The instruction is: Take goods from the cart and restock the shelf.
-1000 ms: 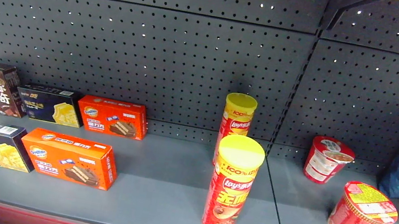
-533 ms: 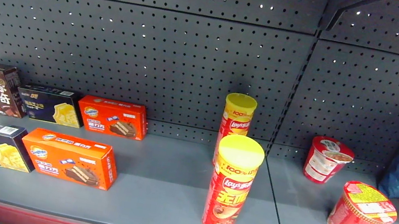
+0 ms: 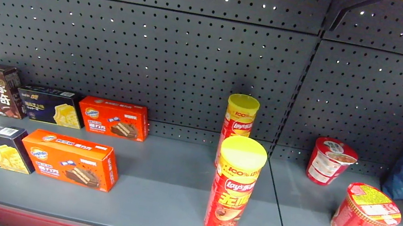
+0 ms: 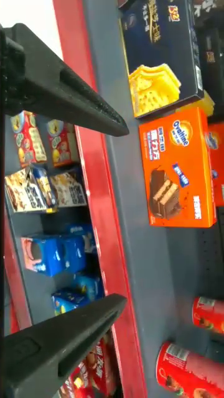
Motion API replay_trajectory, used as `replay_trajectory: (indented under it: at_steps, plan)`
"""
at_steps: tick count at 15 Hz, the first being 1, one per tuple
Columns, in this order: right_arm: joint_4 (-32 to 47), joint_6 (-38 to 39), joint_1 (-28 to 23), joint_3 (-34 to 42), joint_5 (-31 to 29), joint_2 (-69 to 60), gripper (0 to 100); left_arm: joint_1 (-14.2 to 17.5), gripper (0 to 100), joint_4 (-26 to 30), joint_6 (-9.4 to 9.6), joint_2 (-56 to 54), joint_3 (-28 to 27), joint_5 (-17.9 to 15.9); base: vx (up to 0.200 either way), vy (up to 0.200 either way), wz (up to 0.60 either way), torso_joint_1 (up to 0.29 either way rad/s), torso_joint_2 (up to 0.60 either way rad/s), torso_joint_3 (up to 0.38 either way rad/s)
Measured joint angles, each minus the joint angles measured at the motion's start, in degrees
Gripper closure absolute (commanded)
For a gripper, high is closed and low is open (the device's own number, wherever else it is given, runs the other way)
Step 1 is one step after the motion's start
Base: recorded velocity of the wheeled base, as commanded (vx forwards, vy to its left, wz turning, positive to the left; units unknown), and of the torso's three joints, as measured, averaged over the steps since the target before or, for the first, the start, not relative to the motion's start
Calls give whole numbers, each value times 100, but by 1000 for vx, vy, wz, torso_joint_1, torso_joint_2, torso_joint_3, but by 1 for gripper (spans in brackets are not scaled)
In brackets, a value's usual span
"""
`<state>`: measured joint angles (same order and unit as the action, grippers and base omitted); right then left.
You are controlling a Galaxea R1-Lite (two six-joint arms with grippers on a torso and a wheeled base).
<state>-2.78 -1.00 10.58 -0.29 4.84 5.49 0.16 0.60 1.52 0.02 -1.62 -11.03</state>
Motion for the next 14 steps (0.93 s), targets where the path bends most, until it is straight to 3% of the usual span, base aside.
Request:
replay_trajectory:
  at_steps: [3,4,8,10,12,14]
  plan:
    - [-72,184,-4,0,-143,-22,0,5,0,-106,-226,0,35,602,0,0,0,0,0,0]
    - [-72,187,-4,5,-288,-23,0,2,0,-221,-291,0,61,655,0,0,0,0,0,0]
    - [-96,455,-4,13,-1920,-26,0,0,0,-382,-327,0,140,769,0,0,0,0,0,0]
    - [-91,510,0,18,-1748,-26,0,0,0,-382,-313,0,144,769,0,0,0,0,0,0]
    - [0,456,5,20,-612,-26,0,0,0,-383,-330,0,144,769,0,0,0,0,0,0]
    - [271,187,5,24,-216,-26,0,0,0,-388,-333,0,146,770,0,0,0,0,0,0]
